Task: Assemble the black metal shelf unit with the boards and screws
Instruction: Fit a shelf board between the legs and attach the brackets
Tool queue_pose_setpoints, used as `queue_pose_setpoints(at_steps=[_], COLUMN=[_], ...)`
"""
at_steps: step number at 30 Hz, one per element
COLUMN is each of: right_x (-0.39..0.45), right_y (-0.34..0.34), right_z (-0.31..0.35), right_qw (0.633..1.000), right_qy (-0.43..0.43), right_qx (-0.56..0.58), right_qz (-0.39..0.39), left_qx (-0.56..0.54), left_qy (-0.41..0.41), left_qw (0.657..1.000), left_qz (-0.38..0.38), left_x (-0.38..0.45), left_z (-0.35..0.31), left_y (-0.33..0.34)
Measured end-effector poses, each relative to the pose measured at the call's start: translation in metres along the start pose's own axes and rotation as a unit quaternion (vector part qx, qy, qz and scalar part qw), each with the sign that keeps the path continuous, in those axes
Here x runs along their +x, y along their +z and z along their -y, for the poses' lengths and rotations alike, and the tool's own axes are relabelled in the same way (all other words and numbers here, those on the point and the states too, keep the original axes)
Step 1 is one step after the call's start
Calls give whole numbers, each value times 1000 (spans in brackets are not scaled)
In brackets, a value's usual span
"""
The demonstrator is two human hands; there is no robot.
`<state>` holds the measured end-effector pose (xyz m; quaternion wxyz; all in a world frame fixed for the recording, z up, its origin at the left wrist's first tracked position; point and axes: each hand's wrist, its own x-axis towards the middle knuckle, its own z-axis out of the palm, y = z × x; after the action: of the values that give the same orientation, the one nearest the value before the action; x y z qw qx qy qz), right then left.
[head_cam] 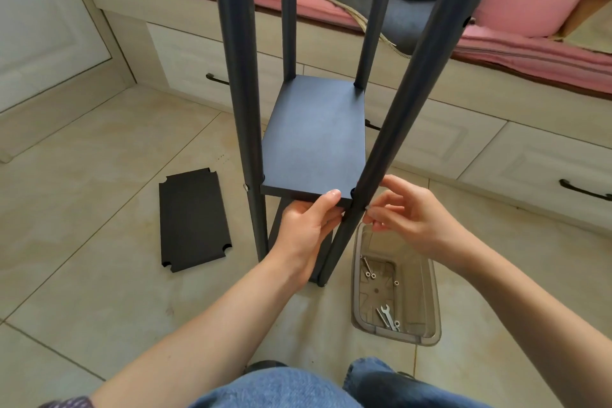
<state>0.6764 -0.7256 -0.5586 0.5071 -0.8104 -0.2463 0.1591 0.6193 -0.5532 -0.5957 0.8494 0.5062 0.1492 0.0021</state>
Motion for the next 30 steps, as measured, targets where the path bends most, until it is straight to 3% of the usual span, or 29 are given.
queue_pose_setpoints(at_steps=[8,13,30], right_x=[-1,-1,3], right_y=[-1,-3,-6], right_z=[3,11,16], right_qw=[1000,995,990], right_qy=[-11,-27,-28], right_qx=[-10,-95,-138], right_qz=[12,30,28], left_qx=[44,18,0], left_qy=[3,-10,-13], left_qw=[999,1000,1000], left_qz=[-22,-3,21], left_x=[0,0,1], left_z=[2,0,1], left_y=[1,0,-3])
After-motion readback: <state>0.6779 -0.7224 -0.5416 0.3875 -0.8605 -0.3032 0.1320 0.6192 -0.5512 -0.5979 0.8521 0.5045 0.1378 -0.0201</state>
